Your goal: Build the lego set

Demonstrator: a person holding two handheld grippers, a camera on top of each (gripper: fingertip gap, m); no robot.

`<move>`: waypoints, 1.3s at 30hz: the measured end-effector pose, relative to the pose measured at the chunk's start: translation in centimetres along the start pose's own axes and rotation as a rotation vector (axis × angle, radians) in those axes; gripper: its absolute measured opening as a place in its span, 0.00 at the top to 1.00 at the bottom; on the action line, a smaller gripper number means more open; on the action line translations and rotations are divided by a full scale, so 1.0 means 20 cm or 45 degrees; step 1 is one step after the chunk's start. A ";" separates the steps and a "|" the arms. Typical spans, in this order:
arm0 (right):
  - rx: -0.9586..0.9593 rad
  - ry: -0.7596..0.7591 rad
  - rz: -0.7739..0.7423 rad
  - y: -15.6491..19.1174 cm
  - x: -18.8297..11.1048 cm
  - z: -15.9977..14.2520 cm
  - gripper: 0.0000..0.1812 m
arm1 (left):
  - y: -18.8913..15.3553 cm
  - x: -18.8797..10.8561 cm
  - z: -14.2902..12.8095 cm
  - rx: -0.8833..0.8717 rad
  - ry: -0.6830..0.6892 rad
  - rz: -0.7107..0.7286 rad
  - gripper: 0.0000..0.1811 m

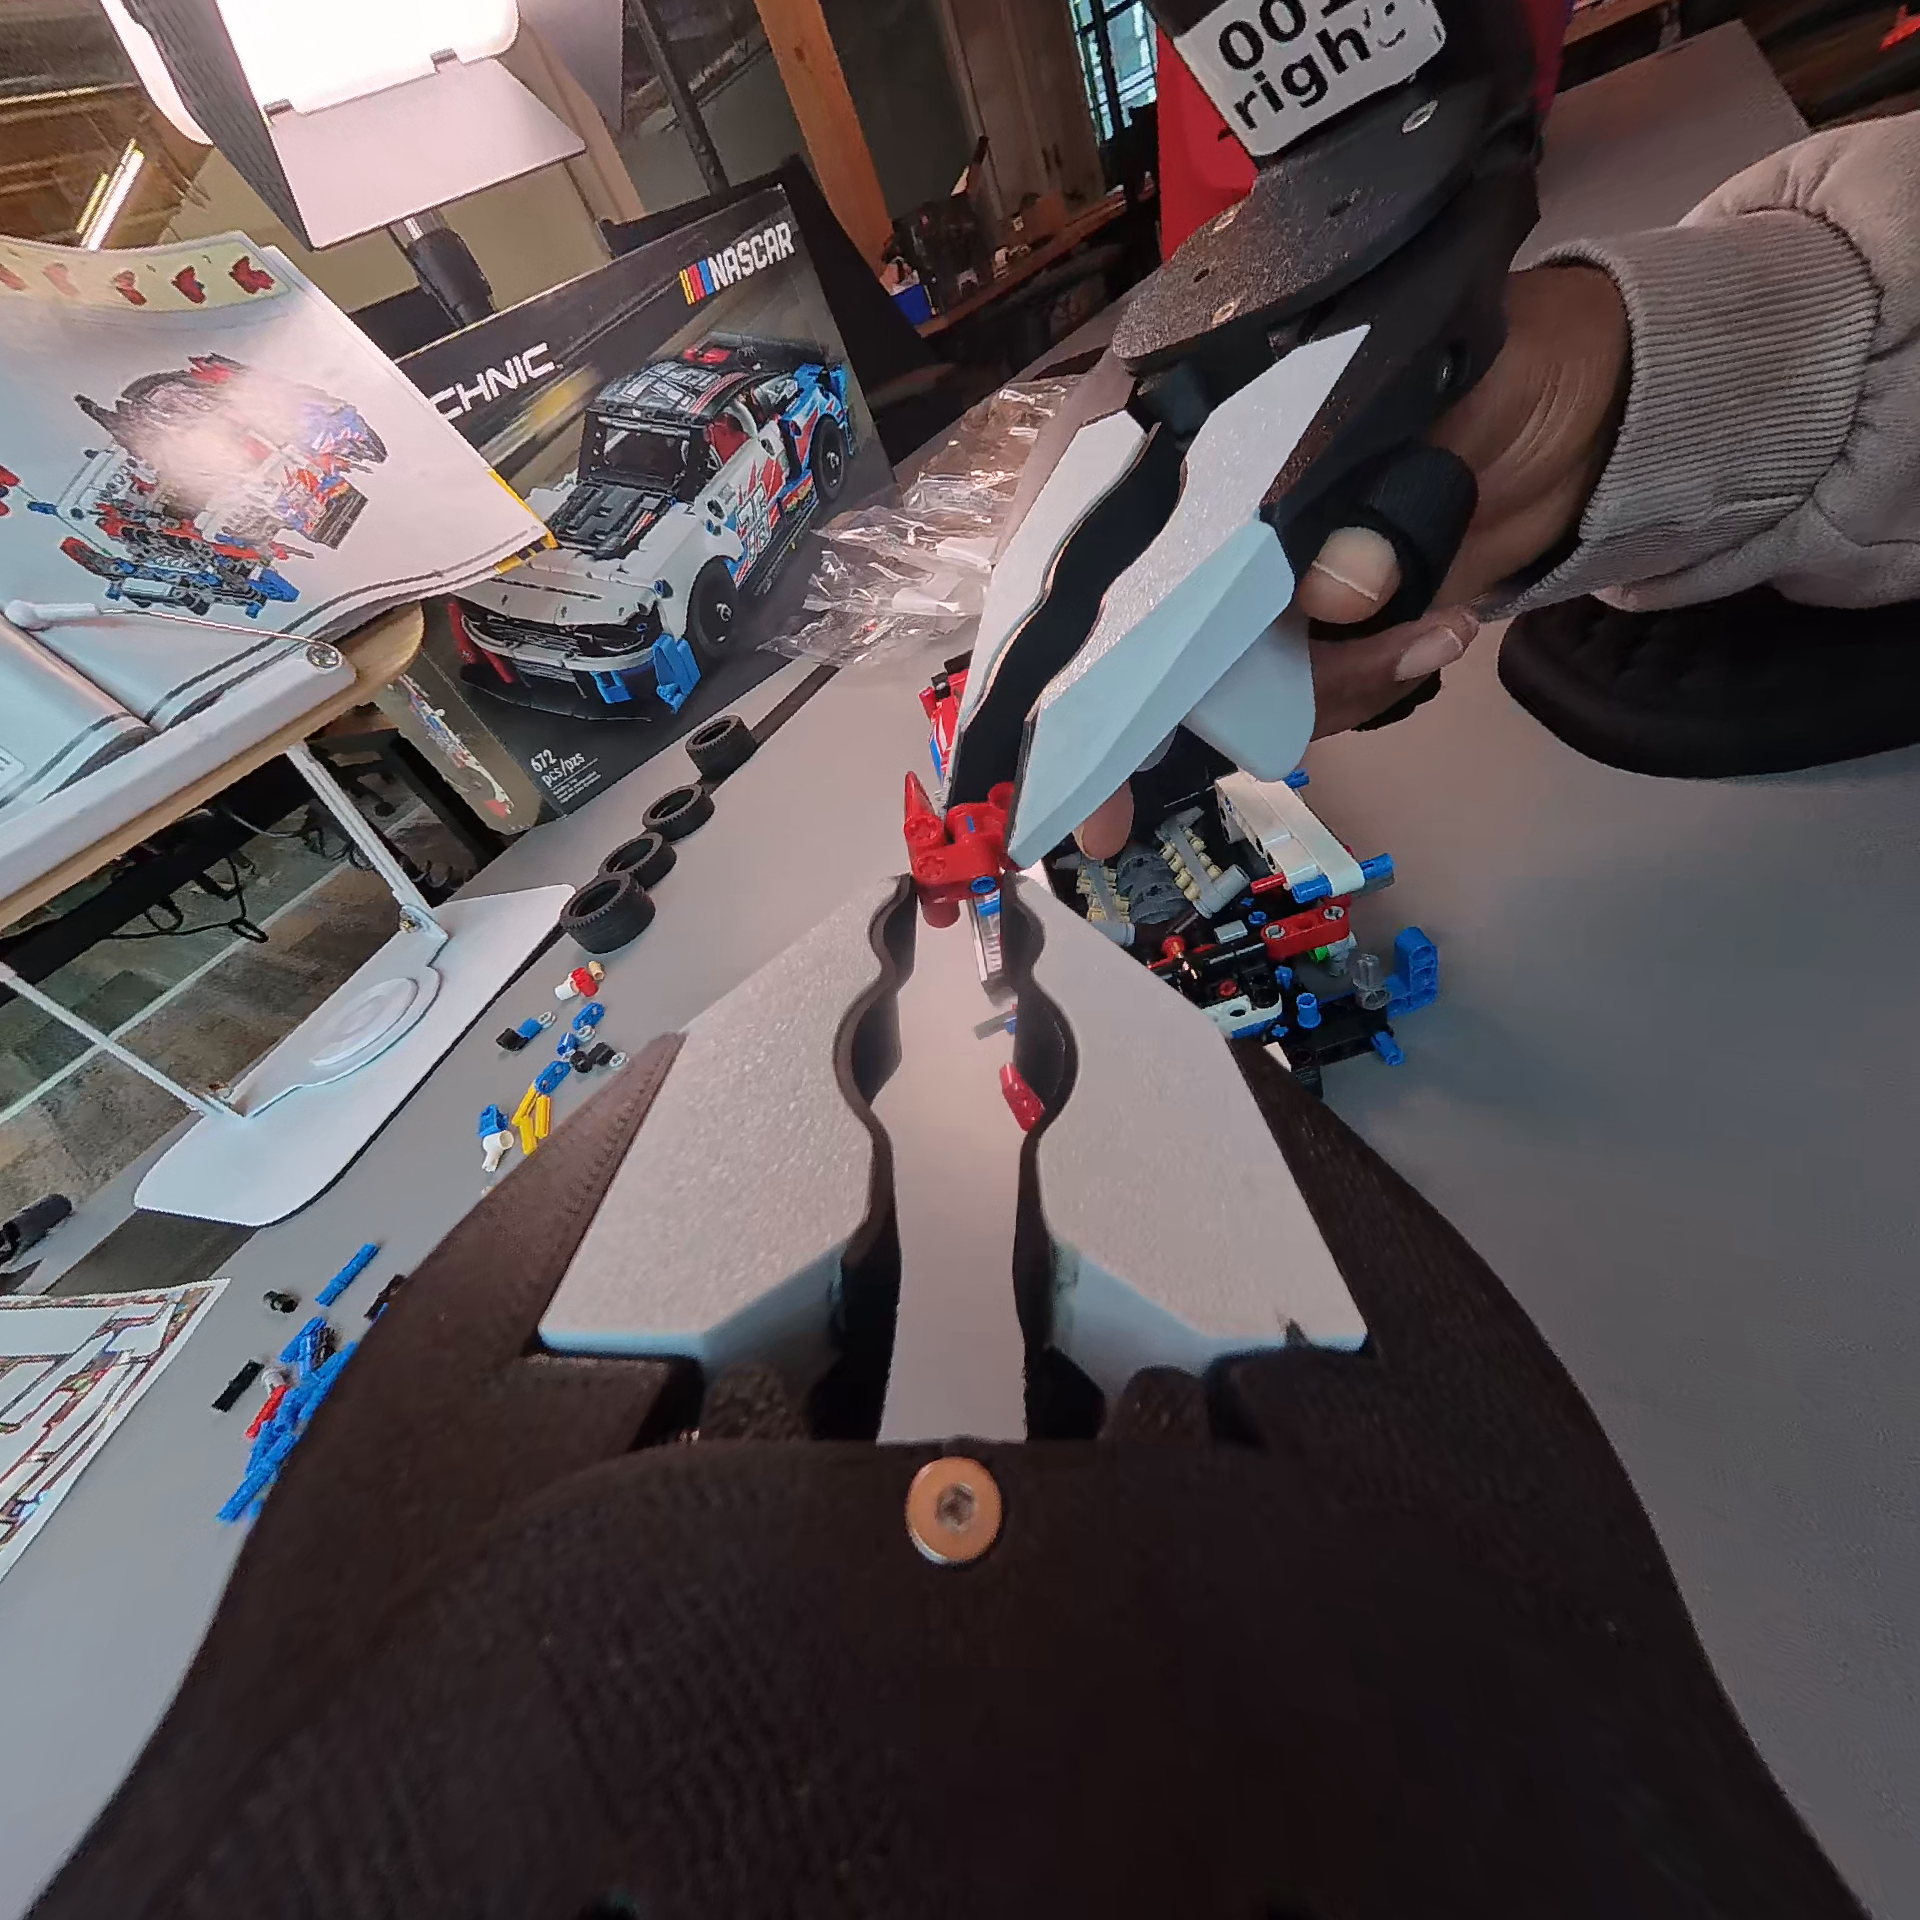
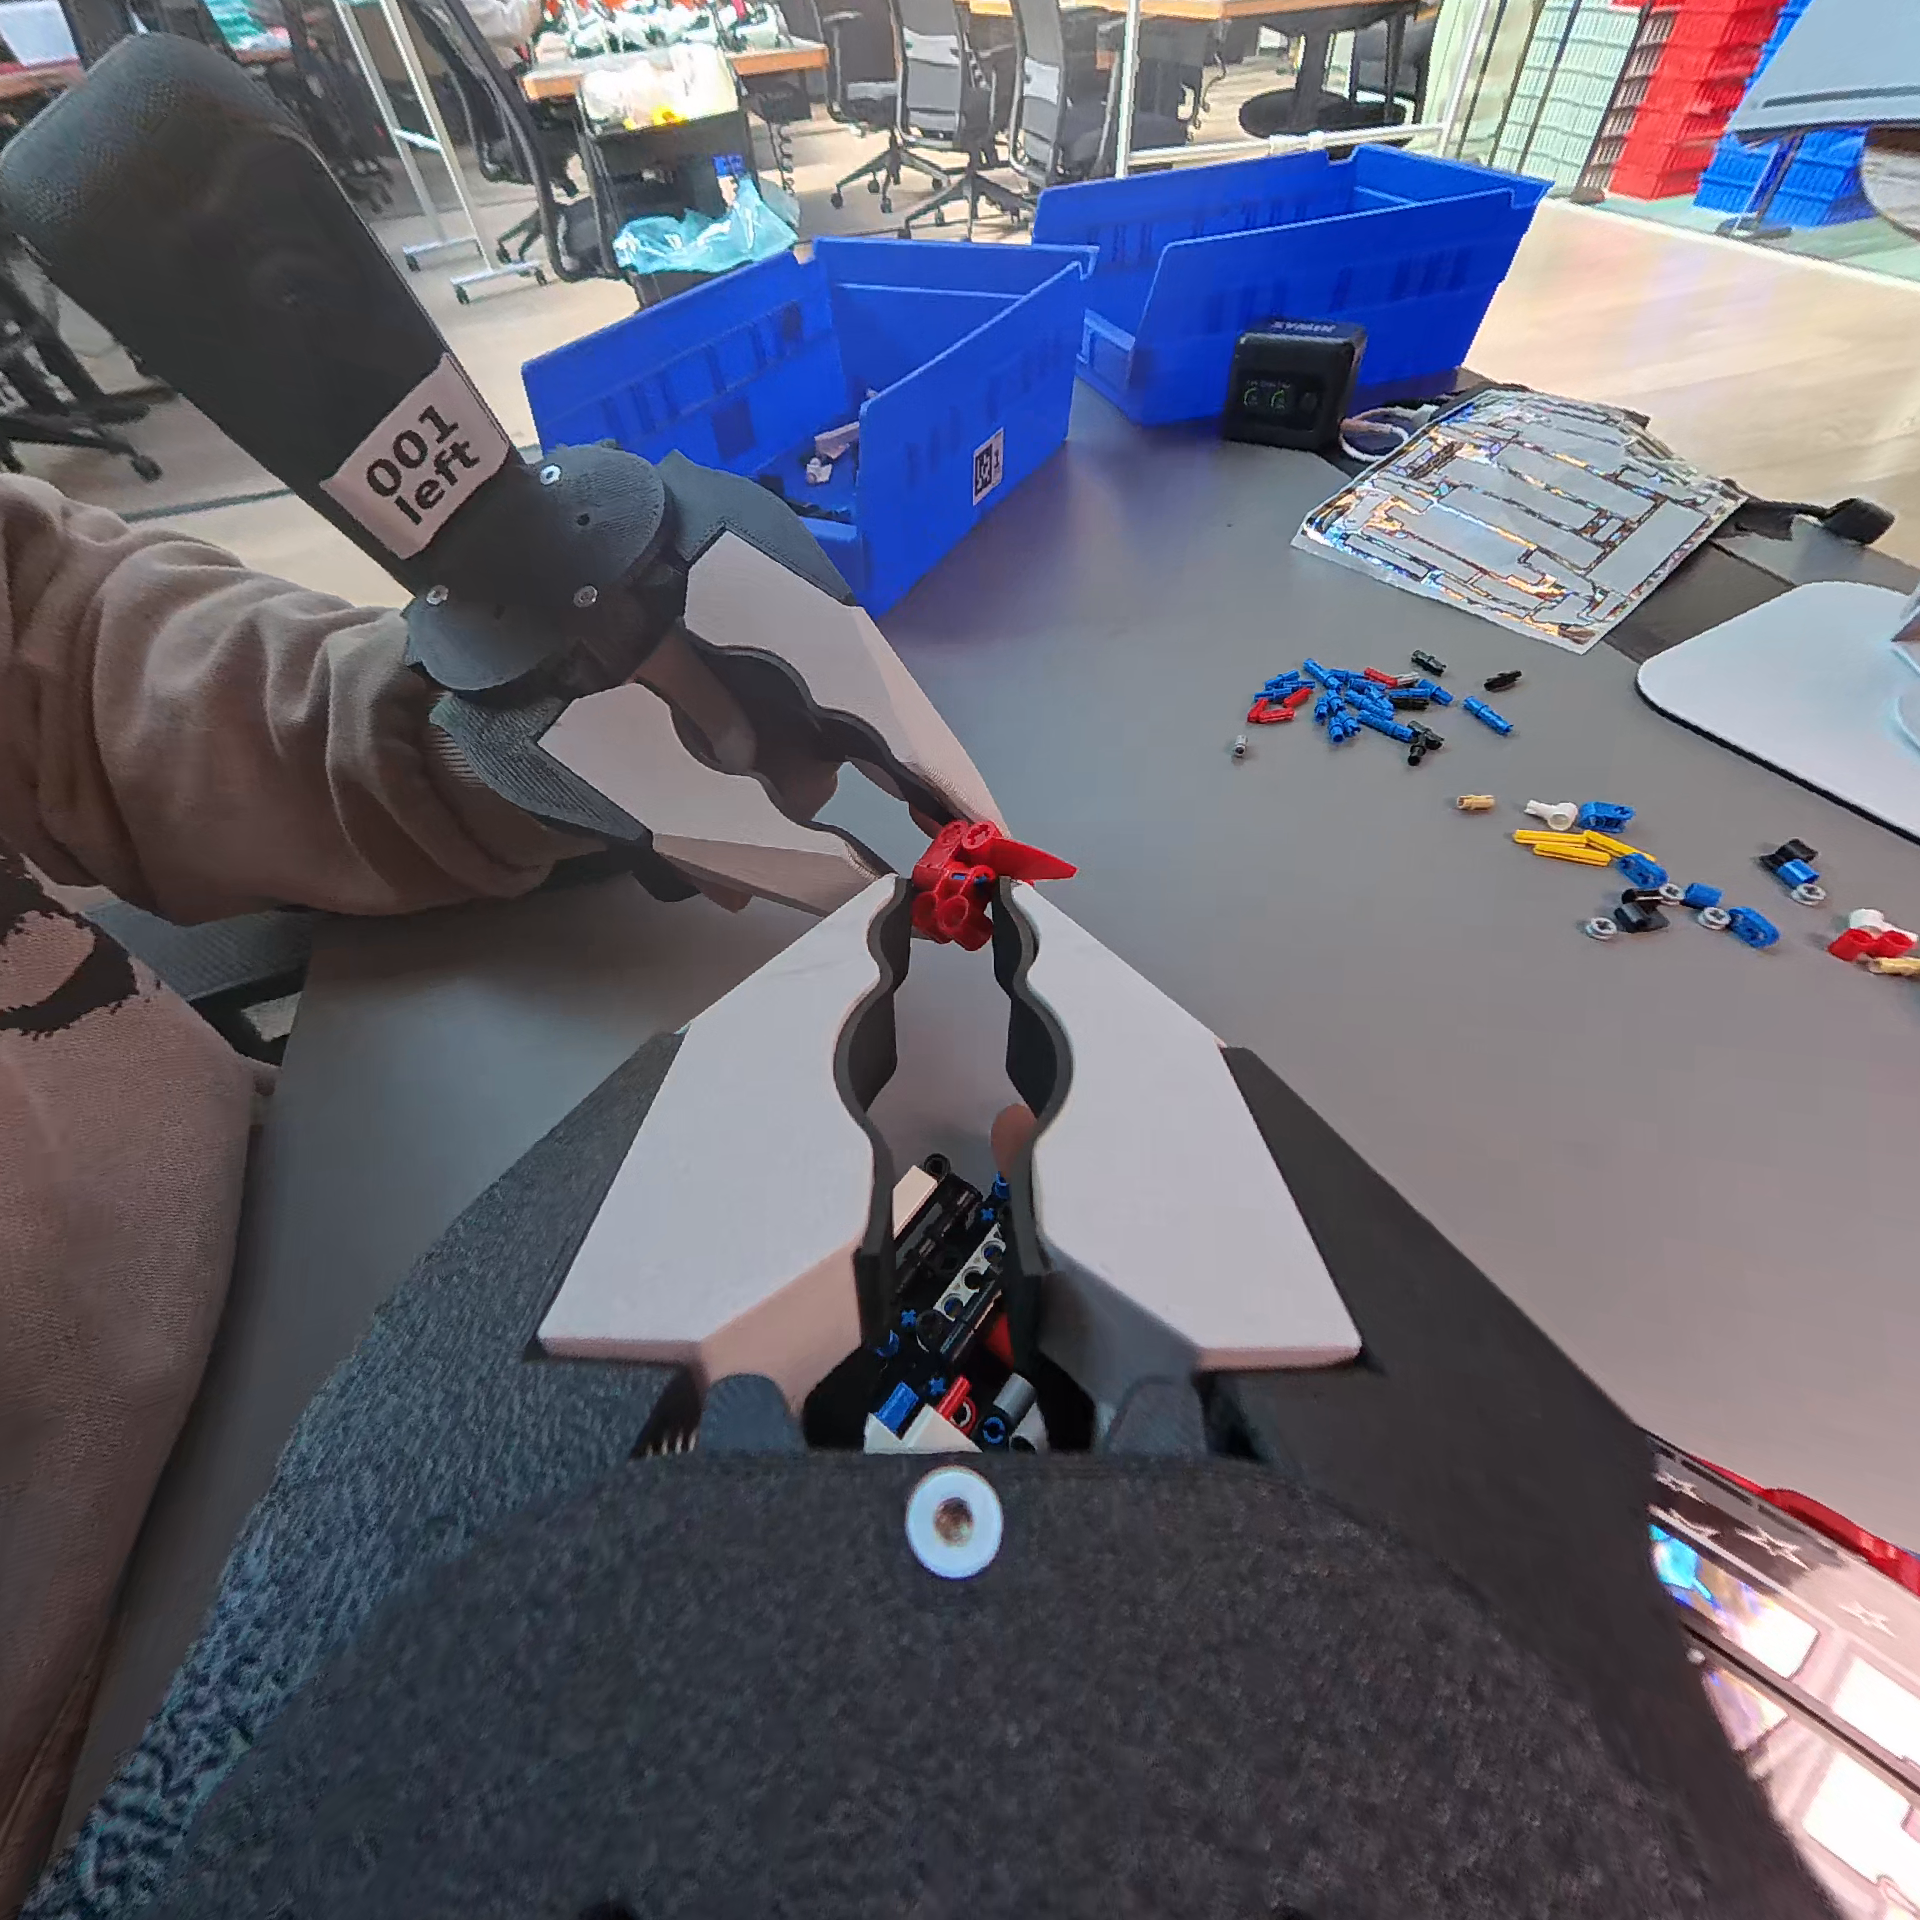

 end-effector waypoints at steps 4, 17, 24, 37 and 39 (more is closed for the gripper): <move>-0.037 -0.001 0.023 0.00 -0.01 -0.01 0.93 | -0.01 0.00 0.00 -0.009 -0.023 -0.036 0.92; -0.055 -0.052 0.110 0.00 -0.08 -0.02 0.94 | 0.01 -0.02 0.01 -0.099 -0.100 -0.105 1.00; -0.123 -0.035 0.173 0.01 -0.10 -0.05 0.94 | 0.06 -0.03 -0.01 -0.395 -0.134 -0.346 0.89; -0.242 0.143 0.334 0.09 -0.07 -0.12 0.96 | -0.09 0.01 -0.07 -0.483 0.010 -0.765 0.91; -0.236 0.147 0.298 0.07 -0.07 -0.12 0.96 | -0.08 0.02 -0.08 -0.516 0.042 -0.741 0.91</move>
Point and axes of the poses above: each gripper's, where its closed fingertips meet, x out along the fingers, z out of its top, y = z × x across the jaws, the point moved 7 cm from there along -x, back along the fingers, and after that the axes turned 4 degrees about y, right-handed, at the moved point
